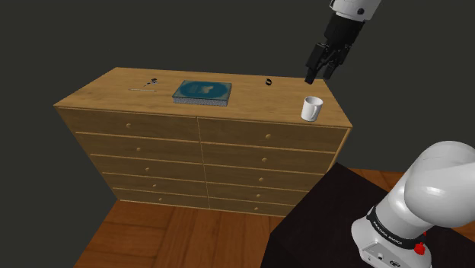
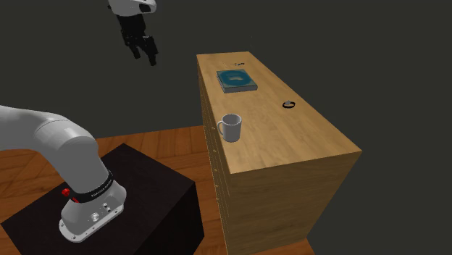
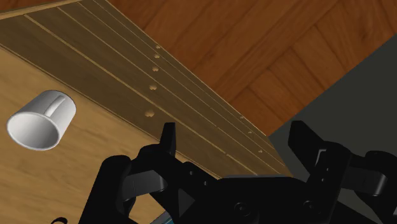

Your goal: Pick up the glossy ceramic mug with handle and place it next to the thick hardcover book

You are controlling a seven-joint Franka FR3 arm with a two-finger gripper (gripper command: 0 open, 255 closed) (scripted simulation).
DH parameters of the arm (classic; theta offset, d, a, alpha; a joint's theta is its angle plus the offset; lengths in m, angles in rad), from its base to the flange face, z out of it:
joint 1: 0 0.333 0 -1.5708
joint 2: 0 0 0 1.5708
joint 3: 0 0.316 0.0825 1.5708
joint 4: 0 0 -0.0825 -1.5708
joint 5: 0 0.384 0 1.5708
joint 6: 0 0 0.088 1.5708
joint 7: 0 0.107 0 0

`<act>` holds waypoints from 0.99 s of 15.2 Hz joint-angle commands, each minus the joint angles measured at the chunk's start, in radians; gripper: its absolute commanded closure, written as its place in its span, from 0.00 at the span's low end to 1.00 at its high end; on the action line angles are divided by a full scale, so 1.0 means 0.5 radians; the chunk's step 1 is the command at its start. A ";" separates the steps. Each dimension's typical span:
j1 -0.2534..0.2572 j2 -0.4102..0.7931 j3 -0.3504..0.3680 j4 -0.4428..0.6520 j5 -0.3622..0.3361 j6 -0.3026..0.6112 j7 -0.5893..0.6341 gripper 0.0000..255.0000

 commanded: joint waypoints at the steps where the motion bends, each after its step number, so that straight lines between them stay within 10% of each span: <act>1: 0.000 0.000 0.000 0.000 0.000 0.000 0.000 0.00; 15: -0.149 0.486 -0.484 -0.100 -0.196 0.527 -0.574 0.00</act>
